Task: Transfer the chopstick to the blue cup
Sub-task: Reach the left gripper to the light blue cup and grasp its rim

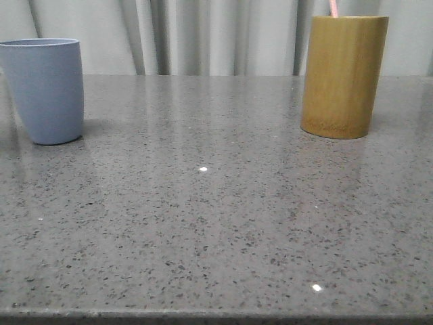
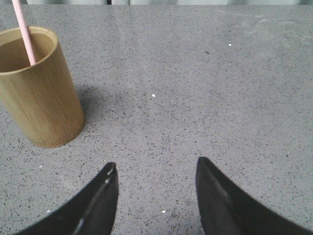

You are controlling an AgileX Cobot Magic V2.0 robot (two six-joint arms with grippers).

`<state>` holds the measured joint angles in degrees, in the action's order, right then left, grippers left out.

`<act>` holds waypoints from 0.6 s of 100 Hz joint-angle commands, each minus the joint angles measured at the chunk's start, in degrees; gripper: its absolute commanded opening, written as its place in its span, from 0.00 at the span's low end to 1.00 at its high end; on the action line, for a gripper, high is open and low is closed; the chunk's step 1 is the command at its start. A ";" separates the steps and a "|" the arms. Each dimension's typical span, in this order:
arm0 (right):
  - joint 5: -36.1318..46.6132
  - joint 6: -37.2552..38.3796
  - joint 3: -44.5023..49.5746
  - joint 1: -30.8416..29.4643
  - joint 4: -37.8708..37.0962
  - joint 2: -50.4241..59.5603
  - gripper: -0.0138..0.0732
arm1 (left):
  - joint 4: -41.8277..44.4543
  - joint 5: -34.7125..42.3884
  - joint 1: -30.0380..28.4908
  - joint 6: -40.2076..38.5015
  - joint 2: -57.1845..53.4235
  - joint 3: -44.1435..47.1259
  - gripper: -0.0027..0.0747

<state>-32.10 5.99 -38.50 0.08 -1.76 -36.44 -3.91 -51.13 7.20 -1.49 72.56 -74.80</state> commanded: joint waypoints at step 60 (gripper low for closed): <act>4.17 -0.01 -2.15 -0.15 -0.60 -0.42 0.60 | -4.25 -13.80 2.90 0.40 21.42 -19.06 0.53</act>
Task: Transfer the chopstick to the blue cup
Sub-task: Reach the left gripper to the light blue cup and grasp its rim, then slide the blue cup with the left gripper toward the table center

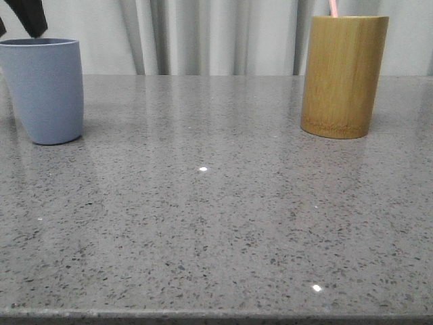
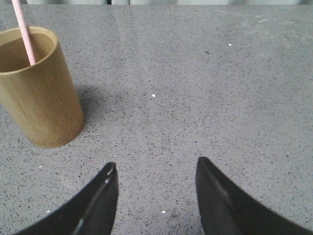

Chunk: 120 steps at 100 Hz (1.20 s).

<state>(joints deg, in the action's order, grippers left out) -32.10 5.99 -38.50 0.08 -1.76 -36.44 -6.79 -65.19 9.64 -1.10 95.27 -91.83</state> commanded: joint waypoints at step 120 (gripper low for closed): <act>4.17 -0.01 -2.15 -0.15 -0.60 -0.42 0.60 | -5.77 -3.08 5.25 0.01 2.45 -6.35 0.01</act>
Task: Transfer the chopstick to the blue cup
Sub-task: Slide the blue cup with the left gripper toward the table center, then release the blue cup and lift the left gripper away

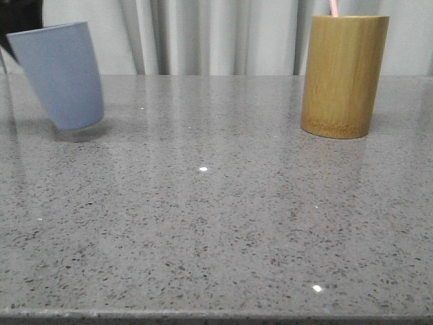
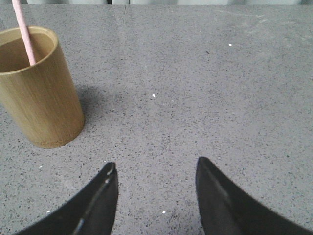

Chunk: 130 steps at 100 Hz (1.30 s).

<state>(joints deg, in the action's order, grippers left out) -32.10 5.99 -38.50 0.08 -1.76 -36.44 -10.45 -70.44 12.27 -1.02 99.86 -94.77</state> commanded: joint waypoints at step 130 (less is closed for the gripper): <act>4.42 -0.01 -2.15 -0.15 -0.60 -0.42 0.60 | -2.47 -2.08 15.18 -1.36 11.31 -25.51 0.55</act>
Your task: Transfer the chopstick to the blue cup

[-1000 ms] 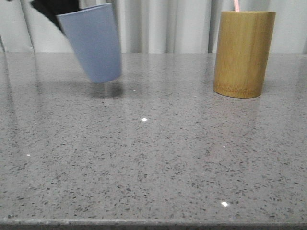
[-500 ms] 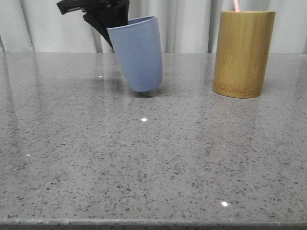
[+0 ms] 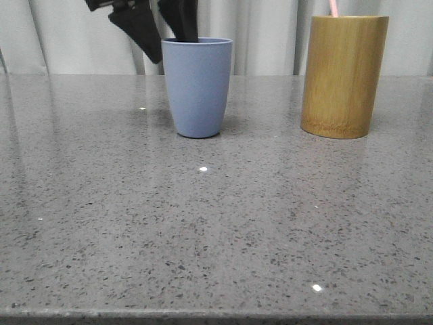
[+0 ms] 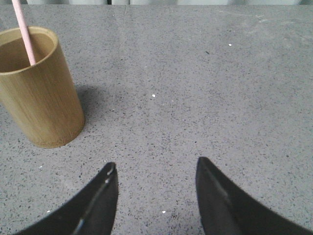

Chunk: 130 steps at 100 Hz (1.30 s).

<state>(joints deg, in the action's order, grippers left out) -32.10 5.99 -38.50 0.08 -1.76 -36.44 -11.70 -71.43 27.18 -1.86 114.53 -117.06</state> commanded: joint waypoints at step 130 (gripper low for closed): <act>3.49 -0.01 -2.27 0.08 2.86 -2.37 0.60 | 15.41 19.16 -13.48 -6.46 -54.68 46.97 0.55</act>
<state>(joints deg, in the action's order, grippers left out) -32.15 5.99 -38.50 0.08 0.55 -38.46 3.52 -58.59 14.36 -7.46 65.65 -73.46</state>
